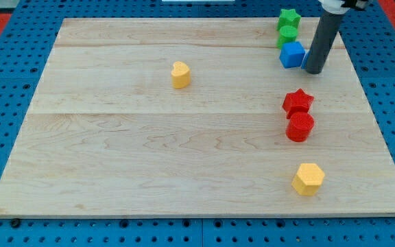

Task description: Drag the blue cube close to yellow heart

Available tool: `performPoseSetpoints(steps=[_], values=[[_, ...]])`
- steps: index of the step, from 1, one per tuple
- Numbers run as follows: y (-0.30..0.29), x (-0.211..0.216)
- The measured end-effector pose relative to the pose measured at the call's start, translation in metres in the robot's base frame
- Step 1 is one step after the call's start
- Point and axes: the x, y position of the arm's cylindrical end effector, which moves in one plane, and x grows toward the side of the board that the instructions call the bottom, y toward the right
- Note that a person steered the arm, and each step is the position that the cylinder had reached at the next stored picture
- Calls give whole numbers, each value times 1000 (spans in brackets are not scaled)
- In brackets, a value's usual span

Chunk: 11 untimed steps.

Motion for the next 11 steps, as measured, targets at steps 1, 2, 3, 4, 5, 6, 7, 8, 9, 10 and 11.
performPoseSetpoints(steps=[1, 2, 3, 4, 5, 6, 7, 8, 9, 10, 11], values=[[41, -6], [63, -17], [46, -33], [-5, -36], [-55, -36], [-101, -36], [-102, -49], [-97, -80], [-125, -95], [-170, -96], [-201, -97]])
